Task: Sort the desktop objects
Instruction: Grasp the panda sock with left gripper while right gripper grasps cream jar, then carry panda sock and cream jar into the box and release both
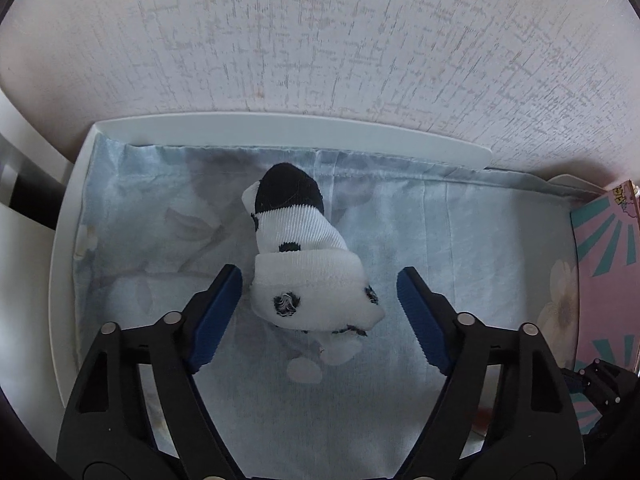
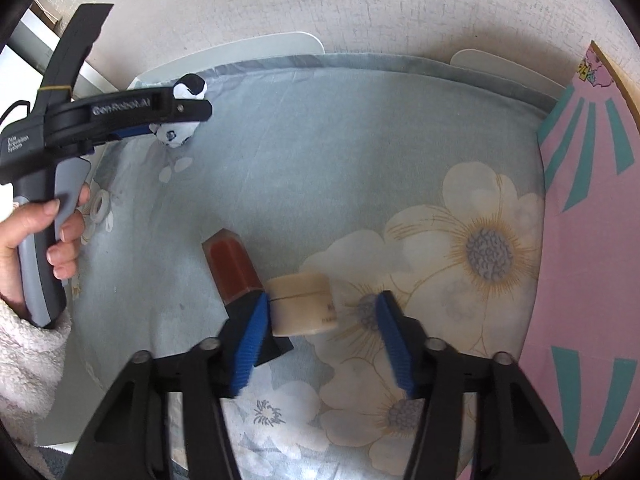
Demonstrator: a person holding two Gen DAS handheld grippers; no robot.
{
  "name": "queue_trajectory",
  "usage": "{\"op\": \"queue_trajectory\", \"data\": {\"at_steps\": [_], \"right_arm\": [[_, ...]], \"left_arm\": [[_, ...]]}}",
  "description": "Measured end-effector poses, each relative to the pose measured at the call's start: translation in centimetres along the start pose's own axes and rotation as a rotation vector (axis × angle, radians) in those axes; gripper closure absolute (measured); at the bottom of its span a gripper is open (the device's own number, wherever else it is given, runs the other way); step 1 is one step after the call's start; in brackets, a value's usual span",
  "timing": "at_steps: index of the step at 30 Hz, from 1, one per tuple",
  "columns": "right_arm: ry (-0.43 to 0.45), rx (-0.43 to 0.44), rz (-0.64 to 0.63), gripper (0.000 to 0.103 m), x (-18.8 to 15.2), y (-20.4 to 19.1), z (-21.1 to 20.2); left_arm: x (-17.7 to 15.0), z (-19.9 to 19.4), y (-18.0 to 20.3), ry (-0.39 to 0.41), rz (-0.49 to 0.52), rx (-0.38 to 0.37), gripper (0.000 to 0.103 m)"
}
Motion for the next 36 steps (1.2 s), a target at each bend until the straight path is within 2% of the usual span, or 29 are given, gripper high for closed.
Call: {"op": "queue_trajectory", "data": {"at_steps": [2,3,6,10,14,18,19,21,26,30,36], "right_arm": [[-0.009,-0.004,-0.008,0.067,0.0,-0.1,0.3],[-0.013,-0.001,-0.01,0.069,0.0,-0.2,0.5],[-0.007,-0.005,-0.014,0.071,-0.1,-0.3,0.5],[0.001,-0.006,-0.009,0.072,-0.2,-0.4,0.5],[0.003,-0.014,-0.016,0.072,-0.2,-0.5,0.4],[0.008,-0.022,-0.016,0.072,-0.3,-0.5,0.2],[0.01,-0.022,-0.019,0.072,-0.3,-0.5,0.1],[0.019,-0.023,-0.021,0.072,-0.1,-0.2,-0.3],[0.019,-0.031,-0.025,0.072,0.3,0.5,-1.5],[0.042,-0.028,-0.023,0.072,1.2,0.7,-3.4],[0.088,-0.025,0.043,0.072,1.9,1.6,-7.7]], "left_arm": [[-0.2,0.1,-0.1,0.003,-0.006,0.001,0.031],[-0.3,0.2,-0.2,0.003,-0.008,0.003,0.033],[-0.2,0.0,-0.3,0.022,-0.003,0.016,0.046],[0.0,-0.3,-0.5,0.028,-0.016,-0.001,0.064],[-0.3,-0.9,-0.5,0.044,-0.011,0.001,0.072],[-0.3,-1.7,-0.4,0.058,-0.007,0.001,0.075],[0.9,-1.6,-0.7,0.058,-0.009,-0.001,0.075],[1.1,-2.1,-0.5,0.061,-0.011,-0.007,0.075],[1.6,-4.5,0.3,0.085,-0.005,-0.015,0.075],[2.5,-6.8,1.6,0.108,0.009,-0.017,0.075],[3.7,-10.9,3.2,0.149,0.025,-0.065,0.075]]}}
Point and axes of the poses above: each gripper's, at about its wrist camera, not at the fingertips, and z roughly the way its jaws point, y to its right, x to its top, the point moved 8 cm from there along z, roughly the way its jaws point, and after that the axes turned 4 degrees about y, right-handed, at the moved point
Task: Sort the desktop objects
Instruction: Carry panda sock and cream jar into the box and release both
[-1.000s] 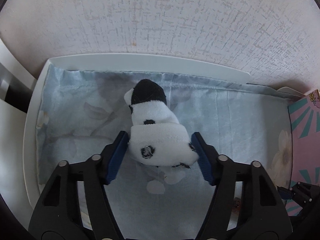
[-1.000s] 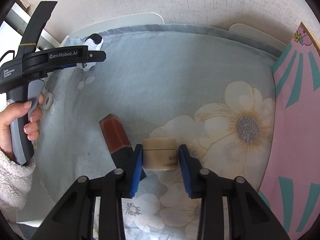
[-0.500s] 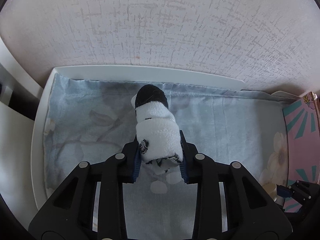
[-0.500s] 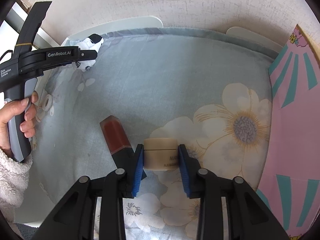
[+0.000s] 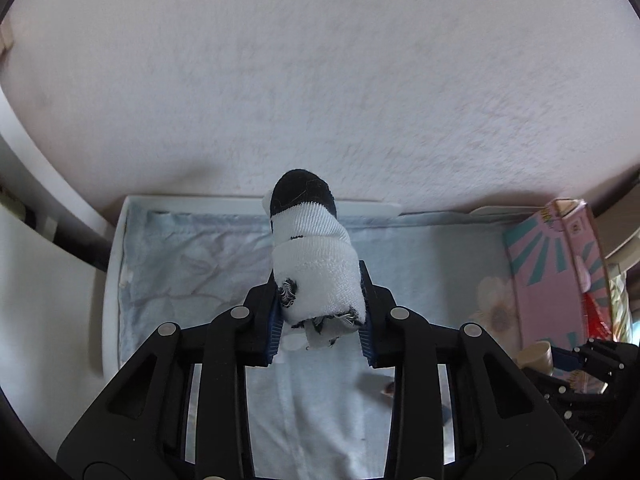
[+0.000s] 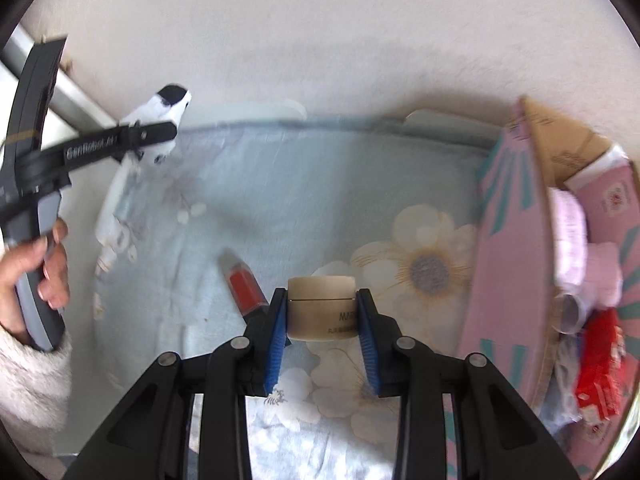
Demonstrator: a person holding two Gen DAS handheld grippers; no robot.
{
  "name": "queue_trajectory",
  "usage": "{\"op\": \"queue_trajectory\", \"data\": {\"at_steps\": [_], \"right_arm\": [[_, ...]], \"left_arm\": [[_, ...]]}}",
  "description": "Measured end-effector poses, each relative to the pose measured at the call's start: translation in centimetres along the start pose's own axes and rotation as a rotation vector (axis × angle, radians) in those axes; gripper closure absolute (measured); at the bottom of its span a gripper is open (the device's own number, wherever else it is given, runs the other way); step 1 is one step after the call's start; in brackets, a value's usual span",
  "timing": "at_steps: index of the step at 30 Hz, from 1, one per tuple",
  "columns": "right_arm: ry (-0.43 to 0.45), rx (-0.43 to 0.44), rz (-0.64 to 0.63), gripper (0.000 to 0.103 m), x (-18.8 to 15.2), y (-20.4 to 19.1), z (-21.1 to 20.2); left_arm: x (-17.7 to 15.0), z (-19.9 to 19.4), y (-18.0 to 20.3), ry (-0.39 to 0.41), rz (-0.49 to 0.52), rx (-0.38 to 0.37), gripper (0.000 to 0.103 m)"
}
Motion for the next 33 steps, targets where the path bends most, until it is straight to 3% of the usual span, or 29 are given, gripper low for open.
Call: {"op": "queue_trajectory", "data": {"at_steps": [9,10,17,24,33], "right_arm": [[0.094,-0.023,0.053,0.072,1.3,4.4,-7.2],[0.098,-0.028,0.058,0.072,1.2,4.9,-7.7],[0.114,-0.072,0.129,0.072,-1.0,10.5,-10.9],[0.069,-0.093,0.207,0.072,-5.1,15.7,-11.9],[-0.001,-0.053,0.241,0.072,-9.7,17.7,-10.7]], "left_arm": [[2.6,-3.9,7.4,0.033,0.099,-0.105,0.075],[2.9,-2.7,10.2,0.037,0.114,-0.114,0.075],[3.1,-2.7,20.1,0.038,0.22,-0.198,0.075],[0.6,-0.6,29.4,-0.027,0.33,-0.279,0.075],[-4.1,4.0,36.1,-0.133,0.412,-0.297,0.075]]}}
Point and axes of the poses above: each gripper's, at about its wrist camera, not at the fingertips, and z roughly the way its jaws point, y to its right, x to its top, the point moved 8 cm from there along z, roughly the way its jaws point, and after that the axes turned 4 degrees about y, right-handed, at the moved point
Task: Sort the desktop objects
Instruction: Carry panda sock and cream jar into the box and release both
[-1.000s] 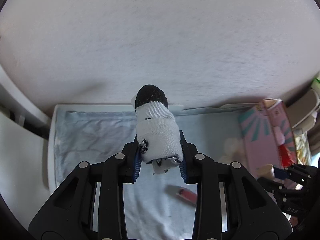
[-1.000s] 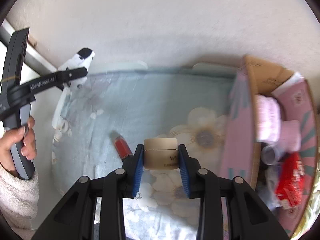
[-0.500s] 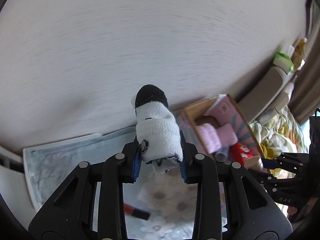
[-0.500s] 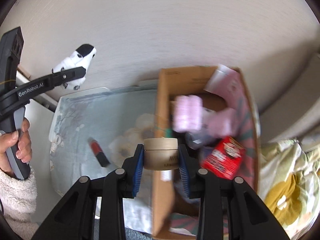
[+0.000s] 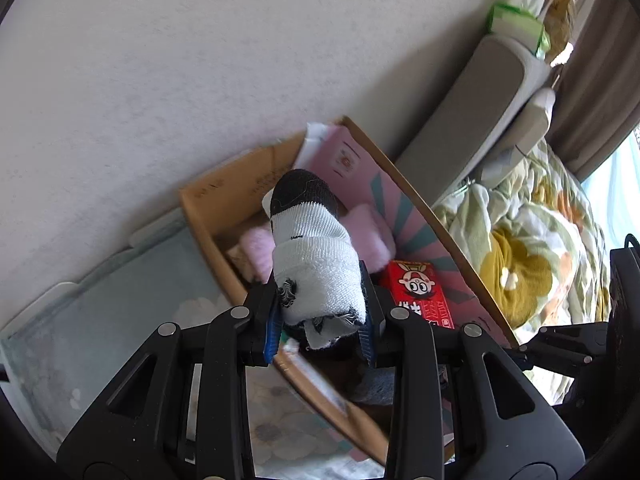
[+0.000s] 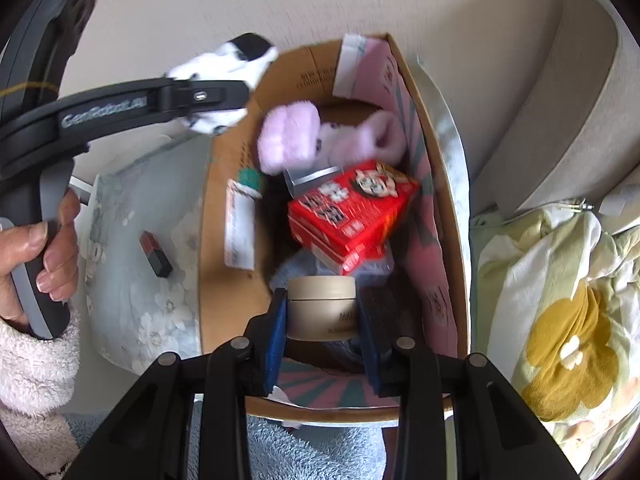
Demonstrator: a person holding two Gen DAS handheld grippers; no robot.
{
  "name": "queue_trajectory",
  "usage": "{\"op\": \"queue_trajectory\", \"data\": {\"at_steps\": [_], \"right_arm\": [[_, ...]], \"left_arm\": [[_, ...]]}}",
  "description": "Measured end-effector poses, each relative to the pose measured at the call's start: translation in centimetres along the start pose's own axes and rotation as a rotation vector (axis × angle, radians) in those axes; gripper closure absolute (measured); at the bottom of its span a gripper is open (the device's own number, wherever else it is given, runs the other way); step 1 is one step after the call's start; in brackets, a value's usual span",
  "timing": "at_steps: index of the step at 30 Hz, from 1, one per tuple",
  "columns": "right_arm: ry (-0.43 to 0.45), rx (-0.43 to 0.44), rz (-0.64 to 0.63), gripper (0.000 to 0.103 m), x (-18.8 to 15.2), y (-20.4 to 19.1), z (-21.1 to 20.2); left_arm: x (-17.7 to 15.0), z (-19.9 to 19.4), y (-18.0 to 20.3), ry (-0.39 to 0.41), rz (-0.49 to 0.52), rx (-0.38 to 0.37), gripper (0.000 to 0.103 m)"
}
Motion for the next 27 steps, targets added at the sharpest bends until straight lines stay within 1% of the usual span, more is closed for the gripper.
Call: {"op": "queue_trajectory", "data": {"at_steps": [4,6,7,8,9,10,11,12,13,14,16,18,20,23,27], "right_arm": [[-0.012,0.012,0.001,0.072,-0.5,0.6,0.4],[-0.017,0.017,-0.01,0.072,-0.6,0.8,0.6],[-0.027,0.011,-0.026,0.072,-0.6,0.9,0.8],[-0.028,0.0,-0.04,0.07,-0.6,1.0,0.9],[-0.023,-0.017,-0.049,0.064,-0.4,1.1,0.9],[-0.015,-0.036,-0.056,0.047,-0.3,1.3,0.8],[-0.003,-0.044,-0.06,0.035,-0.2,1.4,0.7],[0.022,-0.027,-0.049,0.031,0.0,1.5,0.3],[0.034,-0.008,-0.034,0.025,0.1,1.6,0.0],[0.037,0.002,-0.022,0.022,0.1,1.7,-0.1],[0.047,0.011,-0.005,0.022,0.3,2.1,-0.5],[0.057,-0.007,-0.013,0.022,0.4,2.2,-0.7],[0.067,-0.02,-0.026,0.022,0.6,2.1,-1.0],[0.079,-0.01,-0.04,0.022,0.9,1.3,-1.4],[0.091,-0.018,-0.065,0.022,1.0,0.2,-1.6]], "left_arm": [[-0.5,1.6,0.8,-0.03,-0.013,0.015,0.075],[-0.7,2.3,1.1,-0.048,-0.012,0.01,0.074],[-0.8,2.7,1.2,-0.066,-0.015,0.004,0.069],[-1.0,3.0,1.3,-0.084,-0.023,0.008,0.058],[-1.1,3.2,1.1,-0.1,-0.033,0.023,0.046],[-1.2,3.4,0.9,-0.104,-0.042,0.038,0.018],[-1.1,3.2,0.7,-0.086,-0.048,0.051,0.001],[-1.1,2.8,0.5,-0.065,-0.054,0.064,0.0],[-1.0,2.4,0.3,-0.049,-0.059,0.074,0.0],[-1.0,2.2,0.1,-0.048,-0.061,0.082,0.0],[-1.0,1.7,-0.5,-0.044,-0.059,0.122,0.0],[-1.1,1.3,-0.8,-0.036,-0.055,0.145,0.0],[-1.2,0.9,-1.1,-0.033,-0.063,0.151,0.0],[-1.2,-0.2,-1.7,-0.013,-0.077,0.153,0.0],[-1.2,-1.2,-1.8,0.011,-0.076,0.163,0.0]]}}
Point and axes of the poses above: each gripper's, at about its wrist camera, not at the fingertips, and z roughly the way its jaws point, y to its right, x to its top, the point moved 8 cm from there along z, roughly the way its jaws point, and after that the axes turned 4 degrees about y, right-handed, at the moved point
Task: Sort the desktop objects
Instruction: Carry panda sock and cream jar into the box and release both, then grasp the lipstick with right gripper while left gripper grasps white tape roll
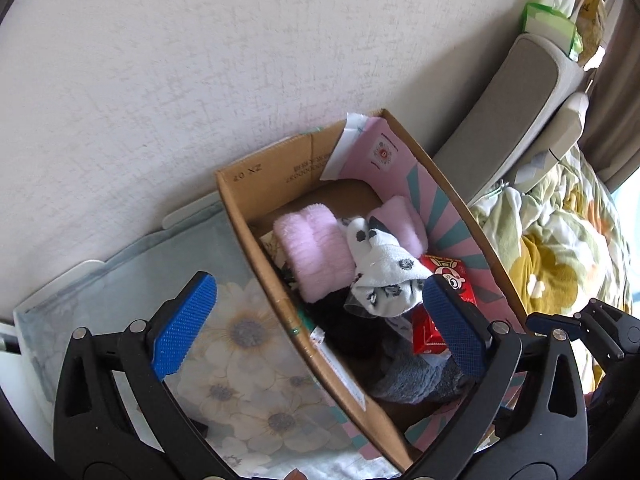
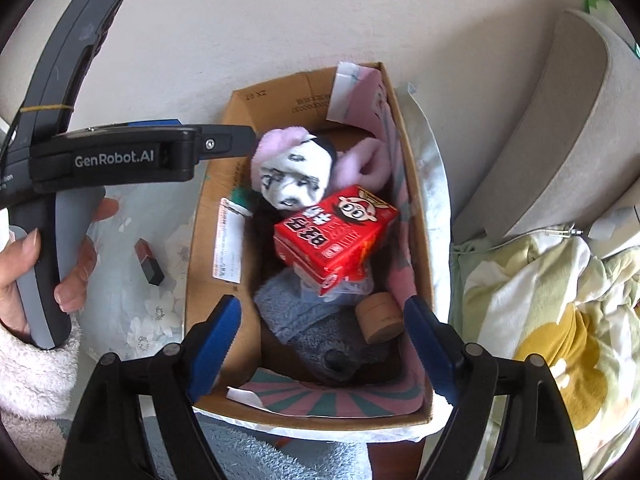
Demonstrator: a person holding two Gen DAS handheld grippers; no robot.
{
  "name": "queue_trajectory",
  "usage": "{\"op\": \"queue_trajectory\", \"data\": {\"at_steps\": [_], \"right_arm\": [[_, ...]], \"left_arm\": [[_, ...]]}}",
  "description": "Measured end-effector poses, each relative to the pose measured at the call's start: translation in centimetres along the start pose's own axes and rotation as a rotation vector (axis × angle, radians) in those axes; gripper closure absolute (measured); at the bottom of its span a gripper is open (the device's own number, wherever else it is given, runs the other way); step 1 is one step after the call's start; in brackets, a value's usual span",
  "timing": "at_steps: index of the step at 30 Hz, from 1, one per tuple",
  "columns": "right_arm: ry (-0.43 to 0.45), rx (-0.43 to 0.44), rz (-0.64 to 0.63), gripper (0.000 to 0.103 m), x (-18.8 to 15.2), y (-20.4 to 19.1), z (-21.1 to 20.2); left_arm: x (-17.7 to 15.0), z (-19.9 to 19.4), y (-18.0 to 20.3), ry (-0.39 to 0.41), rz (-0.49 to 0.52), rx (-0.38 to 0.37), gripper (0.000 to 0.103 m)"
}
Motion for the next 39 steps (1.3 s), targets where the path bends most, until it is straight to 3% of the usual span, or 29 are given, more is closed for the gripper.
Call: {"op": "queue_trajectory", "data": {"at_steps": [14,15,20,30,39], "right_arm": [[0.028,0.035,-0.05,0.022,0.8,-3.2,-0.4],[-0.013,0.069,-0.149,0.022,0.5,-3.7,-0.5],[-0.001,0.092,-0.182,0.022,0.8,-5.5,-0.5],[0.003,0.176,-0.32,0.022,0.7,-12.4,0.4],[-0.042,0.264,-0.451,0.022,-0.7,-19.3,4.0]], "left_arm": [[-1.1,-3.2,-3.7,0.051,-0.059,0.021,0.0],[-1.4,-3.6,-4.1,0.058,-0.068,0.022,0.0],[-2.7,-5.2,-6.7,0.089,-0.129,0.055,0.0],[-8.2,-10.6,-16.5,0.231,-0.427,0.219,0.0],[-17.6,-12.7,-25.9,0.273,-0.755,0.466,0.0]]}}
Point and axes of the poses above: each gripper's, at about its wrist camera, not at the fingertips, and z roughly the way its jaws point, y to its right, x to its top, the point moved 8 cm from there along z, roughly the way its jaws point, and after that the axes turned 4 degrees about y, right-handed, at the moved point
